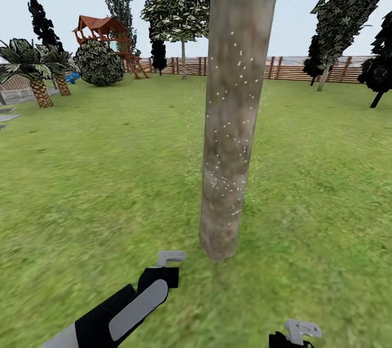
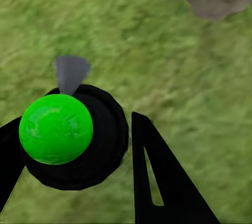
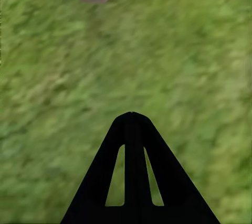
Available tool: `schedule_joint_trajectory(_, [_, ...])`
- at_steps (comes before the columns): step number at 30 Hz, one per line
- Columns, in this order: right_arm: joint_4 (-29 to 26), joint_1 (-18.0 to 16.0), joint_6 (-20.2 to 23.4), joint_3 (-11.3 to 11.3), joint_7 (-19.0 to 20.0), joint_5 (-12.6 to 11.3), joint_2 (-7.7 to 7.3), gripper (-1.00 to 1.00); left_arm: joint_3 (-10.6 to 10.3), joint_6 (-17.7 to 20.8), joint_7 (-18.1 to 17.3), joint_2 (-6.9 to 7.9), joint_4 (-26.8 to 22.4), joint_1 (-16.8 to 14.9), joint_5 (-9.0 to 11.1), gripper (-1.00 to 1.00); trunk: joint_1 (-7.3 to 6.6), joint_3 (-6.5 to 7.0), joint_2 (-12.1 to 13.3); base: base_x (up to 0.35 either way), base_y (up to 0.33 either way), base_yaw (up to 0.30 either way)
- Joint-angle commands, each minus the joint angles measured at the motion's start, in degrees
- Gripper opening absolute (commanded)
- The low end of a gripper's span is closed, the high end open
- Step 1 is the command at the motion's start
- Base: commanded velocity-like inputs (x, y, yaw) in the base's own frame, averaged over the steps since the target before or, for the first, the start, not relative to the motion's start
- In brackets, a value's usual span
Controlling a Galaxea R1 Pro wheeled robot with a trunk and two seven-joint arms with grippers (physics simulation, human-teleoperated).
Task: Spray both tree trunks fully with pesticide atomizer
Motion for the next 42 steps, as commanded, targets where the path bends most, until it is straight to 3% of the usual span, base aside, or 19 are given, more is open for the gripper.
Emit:
schedule_joint_trajectory(1, [-0.2, 0.0, 0.1, 0.1, -0.5, -0.5, -0.06, -1.00, -0.2, 0.2, 0.3, 0.83, -0.1, -0.1, 0.1, -1.00, 0.00, -0.04, 0.0, 0.000, 0.000, 0.000])
schedule_joint_trajectory(3, [-0.2, 0.0, 0.1, 0.1, -0.5, -0.3, -0.03, -1.00, -0.2, -0.3, -0.1, 2.14, -0.2, -0.1, 0.1, -1.00, 0.00, -0.04, 0.0, 0.000, 0.000, 0.000])
schedule_joint_trajectory(4, [-0.2, -0.1, 0.1, 0.1, -0.5, -0.2, 0.00, -1.00, -0.2, -1.6, -1.3, 3.71, -0.4, -0.1, -1.2, -1.00, 0.00, -0.04, 0.0, 0.000, 0.000, 0.000])
schedule_joint_trajectory(6, [-0.2, -0.2, 0.2, 0.2, -0.5, -0.2, 0.05, -1.00, -0.3, -3.2, -3.8, 5.46, -0.5, 0.0, -4.5, -1.00, 0.00, -0.04, 0.0, 0.000, 0.000, 0.000])
schedule_joint_trajectory(7, [-0.2, -0.4, 0.4, 0.2, -0.5, -0.2, 0.08, -1.00, -0.3, -5.3, -7.4, 7.74, -0.7, 0.9, -9.1, -1.00, 0.00, -0.04, 0.0, 0.000, 0.000, 0.000])
schedule_joint_trajectory(11, [-0.2, -1.0, 0.7, 1.3, 1.3, -0.1, 0.11, -1.00, -0.2, -14.2, -18.4, 13.05, -1.4, 7.7, -20.7, -1.00, 0.00, -0.04, 0.0, 0.000, 0.000, 0.000])
schedule_joint_trajectory(13, [-0.1, -2.1, 0.8, 2.4, 2.0, -0.2, 0.16, -1.00, -0.2, -18.3, -22.0, 14.81, -1.4, 10.4, -25.9, -1.00, 0.00, -0.04, 0.0, 0.000, 0.000, 0.000])
schedule_joint_trajectory(16, [0.1, -5.3, 2.6, 3.7, 2.4, -0.5, 0.21, -1.00, -0.2, -23.4, -24.4, 15.90, -1.5, 12.9, -30.3, -1.00, 0.00, -0.04, 0.0, 0.000, 0.000, 0.000])
schedule_joint_trajectory(19, [0.0, -10.2, 7.8, 4.1, 2.5, -0.7, 1.51, -1.00, -0.1, -27.1, -27.3, 16.18, -0.9, 14.3, -31.8, -1.00, 0.00, -0.04, 0.0, 0.000, 0.000, 0.000])
schedule_joint_trajectory(23, [-0.3, -15.2, 11.5, 4.2, 2.6, -0.8, 2.48, -1.00, 0.0, -28.5, -29.3, 16.22, -0.6, 14.6, -32.7, -1.00, 0.00, -0.04, 0.0, 0.000, 0.000, 0.000])
schedule_joint_trajectory(24, [-0.4, -16.1, 12.2, 4.2, 2.8, -0.8, 2.58, -1.00, 0.1, -29.3, -30.0, 16.22, -0.4, 14.6, -34.1, -1.00, 0.00, -0.04, 0.0, 0.000, 0.000, 0.000])
schedule_joint_trajectory(26, [-0.7, -17.5, 13.4, 4.2, 3.4, -0.8, 2.78, -1.00, 0.3, -31.8, -35.3, 16.48, 0.4, 14.6, -38.0, -1.00, 0.00, -0.04, 0.0, 0.000, 0.000, 0.000])
schedule_joint_trajectory(28, [-0.9, -18.4, 14.6, 4.2, 3.8, -0.8, 2.86, -1.00, 1.0, -33.0, -46.7, 17.16, 1.5, 14.6, -39.9, -1.00, 0.00, -0.04, 0.0, 0.000, 0.000, 0.000])
schedule_joint_trajectory(30, [-1.0, -18.7, 15.1, 4.1, 4.0, -0.9, 2.85, -1.00, 4.8, -33.4, -56.6, 17.83, 3.2, 14.6, -40.7, -1.00, 0.00, -0.04, 0.0, 0.000, 0.000, 0.000])
schedule_joint_trajectory(32, [-1.1, -18.9, 15.3, 4.1, 4.1, -0.9, 2.86, -1.00, 10.7, -33.3, -64.8, 18.75, 4.2, 14.6, -41.1, -1.00, 0.00, -0.04, 0.0, 0.000, 0.000, 0.000])
schedule_joint_trajectory(33, [-1.1, -19.0, 15.4, 4.1, 4.1, -0.9, 2.89, -1.00, 14.5, -33.2, -71.7, 19.23, 5.1, 14.6, -41.3, -1.00, 0.00, -0.04, 0.0, 0.000, 0.000, 0.000])
schedule_joint_trajectory(35, [-1.5, -19.1, 15.4, 4.1, 4.1, -0.9, 2.92, -1.00, 19.0, -33.2, -82.6, 19.57, 6.9, 14.6, -41.5, -1.00, 0.00, -0.04, 0.0, 0.000, 0.000, 0.000])
schedule_joint_trajectory(38, [-1.9, -19.3, 15.5, 4.1, 5.5, -0.9, 2.92, -1.00, 25.0, -33.1, -91.7, 19.70, 8.9, 14.7, -41.6, -1.00, 0.00, -0.04, 0.0, 0.000, 0.000, 0.000])
schedule_joint_trajectory(42, [-2.0, -22.0, 18.2, 4.1, 9.5, -1.1, 3.21, -1.00, 27.5, -31.8, -99.6, 19.70, 9.6, 14.7, -42.1, -1.00, 0.00, -0.04, 0.0, 0.000, 0.000, 0.000])
